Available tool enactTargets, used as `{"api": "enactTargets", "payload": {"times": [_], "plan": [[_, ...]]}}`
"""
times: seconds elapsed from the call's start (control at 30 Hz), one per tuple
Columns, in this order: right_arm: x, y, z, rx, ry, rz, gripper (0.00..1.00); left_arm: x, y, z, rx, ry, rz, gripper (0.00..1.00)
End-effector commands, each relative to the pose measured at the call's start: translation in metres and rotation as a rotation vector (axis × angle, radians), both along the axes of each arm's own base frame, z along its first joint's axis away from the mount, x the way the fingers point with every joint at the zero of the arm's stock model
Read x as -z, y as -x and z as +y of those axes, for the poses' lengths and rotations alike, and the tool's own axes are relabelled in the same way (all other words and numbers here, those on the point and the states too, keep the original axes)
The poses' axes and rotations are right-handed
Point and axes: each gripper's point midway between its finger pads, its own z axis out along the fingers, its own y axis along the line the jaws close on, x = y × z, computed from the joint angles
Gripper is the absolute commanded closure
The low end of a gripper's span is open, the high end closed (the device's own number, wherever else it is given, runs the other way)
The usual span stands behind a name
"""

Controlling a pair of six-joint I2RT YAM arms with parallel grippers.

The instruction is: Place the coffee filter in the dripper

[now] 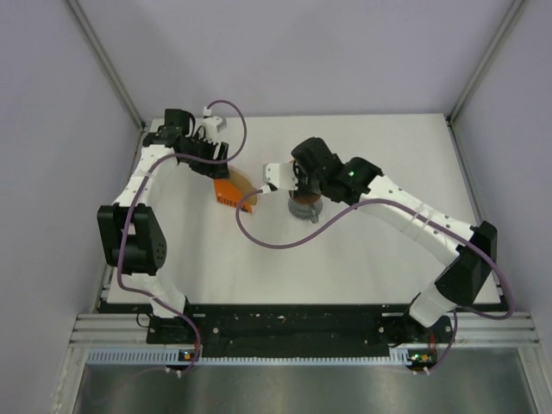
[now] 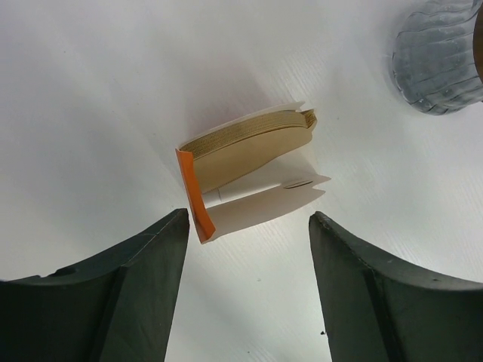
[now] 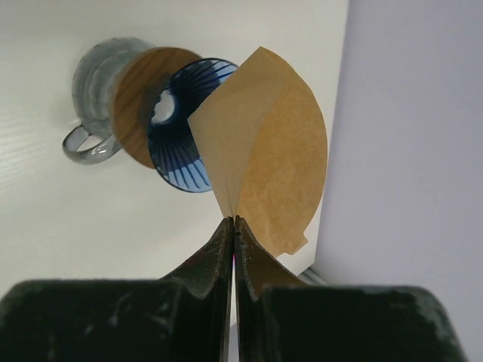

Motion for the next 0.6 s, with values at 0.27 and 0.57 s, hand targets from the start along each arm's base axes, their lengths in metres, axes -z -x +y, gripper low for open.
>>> {"api": "enactTargets", "payload": {"times": [0.27,0.57], "plan": [[0.031,-0.004,0.011,-0.06,0.142,0.096,1.0,-0.051,0.001,0.005,0.01,-0.022,-0.137,0.29],[0.046,-0.004,0.018,-0.063,0.136,0.139,0.91,-0.062,0.009,0.002,0.023,-0.002,-0.154,0.28]]}}
